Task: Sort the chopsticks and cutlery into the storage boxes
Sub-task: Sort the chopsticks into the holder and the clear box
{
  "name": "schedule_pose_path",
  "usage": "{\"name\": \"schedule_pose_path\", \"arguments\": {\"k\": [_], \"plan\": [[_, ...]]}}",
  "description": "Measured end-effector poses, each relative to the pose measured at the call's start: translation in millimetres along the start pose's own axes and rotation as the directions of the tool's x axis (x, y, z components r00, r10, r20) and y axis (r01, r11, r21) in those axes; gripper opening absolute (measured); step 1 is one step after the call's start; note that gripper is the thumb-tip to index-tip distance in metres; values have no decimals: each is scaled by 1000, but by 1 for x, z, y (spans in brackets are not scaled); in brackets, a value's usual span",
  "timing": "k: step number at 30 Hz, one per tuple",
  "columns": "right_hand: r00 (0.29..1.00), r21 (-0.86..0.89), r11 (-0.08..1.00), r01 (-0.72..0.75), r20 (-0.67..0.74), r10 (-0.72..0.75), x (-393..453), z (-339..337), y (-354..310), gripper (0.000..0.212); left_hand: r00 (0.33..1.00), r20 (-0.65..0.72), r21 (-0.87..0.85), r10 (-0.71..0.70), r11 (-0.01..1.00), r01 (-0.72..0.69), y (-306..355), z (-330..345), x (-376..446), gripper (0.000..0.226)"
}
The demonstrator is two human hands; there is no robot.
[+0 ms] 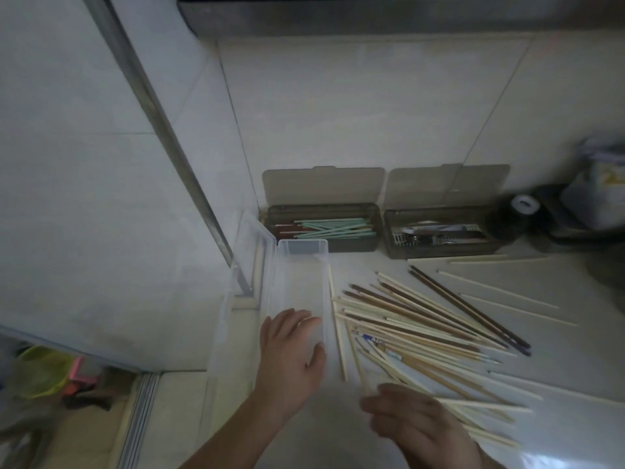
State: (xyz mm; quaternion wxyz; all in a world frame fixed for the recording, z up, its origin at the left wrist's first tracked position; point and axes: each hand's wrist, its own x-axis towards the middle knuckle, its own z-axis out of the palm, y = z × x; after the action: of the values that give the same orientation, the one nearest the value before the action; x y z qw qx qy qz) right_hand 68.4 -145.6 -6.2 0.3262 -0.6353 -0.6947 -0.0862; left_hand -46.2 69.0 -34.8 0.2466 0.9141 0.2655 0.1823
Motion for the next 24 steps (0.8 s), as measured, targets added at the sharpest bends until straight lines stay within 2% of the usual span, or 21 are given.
{"name": "schedule_pose_path", "arguments": {"k": [2, 3, 4, 5, 6, 7, 9, 11, 14, 17, 20, 22, 24], "plan": [[985, 60, 985, -162, -59, 165, 2, -7, -19, 14, 996, -91, -143, -17, 990, 4, 0, -2, -5, 35], [954, 70, 959, -273, -107, 280, 5, -1, -29, 29, 991, -126, -227, -49, 974, 20, 1, -4, -6, 31], [893, 109, 911, -397, -182, 411, 6, 2, -35, 34, 984, -152, -304, -95, 952, 45, 3, -6, -6, 29], [838, 162, 869, -467, -233, 493, 12, 5, -40, 63, 974, -175, -367, -145, 928, 72, 5, -8, -6, 30], [841, 247, 871, -424, -249, 480, 16, 8, -40, 38, 961, -190, -422, -201, 900, 105, 7, -9, -5, 32], [855, 295, 870, -394, -230, 465, 25, 11, -39, 35, 945, -190, -473, -265, 868, 148, 8, -11, -4, 30], [959, 320, 931, -176, -158, 236, 39, 13, -29, 17, 911, -156, -590, -382, 776, 224, 8, -16, -1, 26], [995, 266, 963, 34, -95, -9, 51, 31, -10, 15, 886, -143, -685, -441, 691, 233, 8, -22, 1, 40], [993, 175, 984, 40, 100, -58, 71, 67, 10, 16, 886, -119, -734, -448, 640, 225, 5, -23, 1, 54], [962, 67, 997, -27, 273, 7, 77, 91, 22, 17, 885, -82, -806, -457, 553, 210, -1, -19, -3, 67], [924, -17, 999, -51, 379, 53, 84, 99, 25, 28, 885, -68, -803, -460, 551, 225, -4, -19, -5, 78], [930, -11, 999, -52, 363, 53, 77, 102, 24, 30, 887, -60, -790, -457, 565, 237, -3, -20, -6, 74], [975, 43, 996, -82, 210, 71, 64, 101, 23, 23, 890, -66, -764, -452, 596, 246, 1, -23, -8, 63]]}}
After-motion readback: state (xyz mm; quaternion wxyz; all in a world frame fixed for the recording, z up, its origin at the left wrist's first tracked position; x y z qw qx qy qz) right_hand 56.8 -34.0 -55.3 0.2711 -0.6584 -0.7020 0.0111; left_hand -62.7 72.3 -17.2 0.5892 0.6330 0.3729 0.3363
